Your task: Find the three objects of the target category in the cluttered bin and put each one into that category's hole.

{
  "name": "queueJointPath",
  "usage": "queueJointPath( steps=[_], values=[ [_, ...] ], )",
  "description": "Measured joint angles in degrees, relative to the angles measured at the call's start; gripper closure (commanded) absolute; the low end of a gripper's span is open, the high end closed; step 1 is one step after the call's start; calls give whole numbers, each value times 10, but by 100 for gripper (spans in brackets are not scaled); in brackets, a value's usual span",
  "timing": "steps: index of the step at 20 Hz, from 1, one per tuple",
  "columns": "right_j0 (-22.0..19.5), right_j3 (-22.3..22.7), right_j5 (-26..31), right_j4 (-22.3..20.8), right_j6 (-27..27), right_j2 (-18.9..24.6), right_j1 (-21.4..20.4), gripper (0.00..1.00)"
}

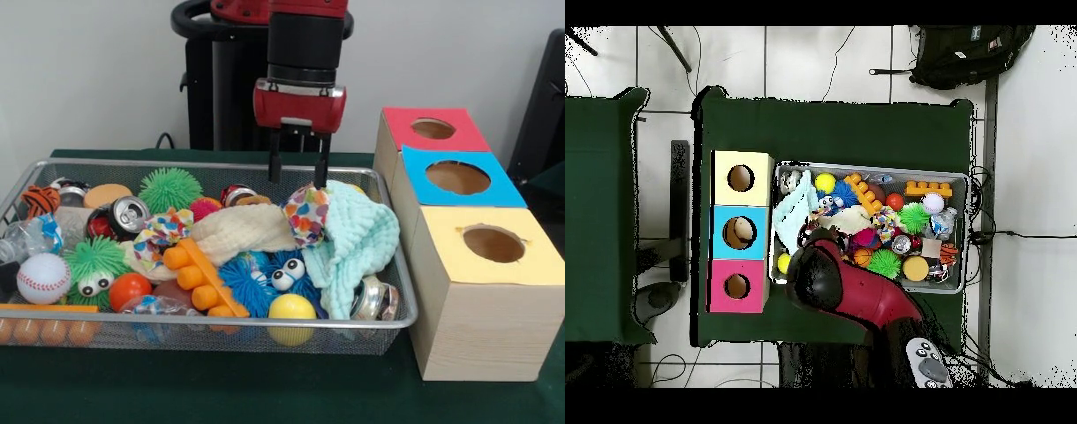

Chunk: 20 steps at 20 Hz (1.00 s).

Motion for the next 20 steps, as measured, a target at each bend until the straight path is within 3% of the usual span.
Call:
queueJointPath(
  steps=[20],
  values=[
    [4,0,0,5,0,1,0,0]
  ],
)
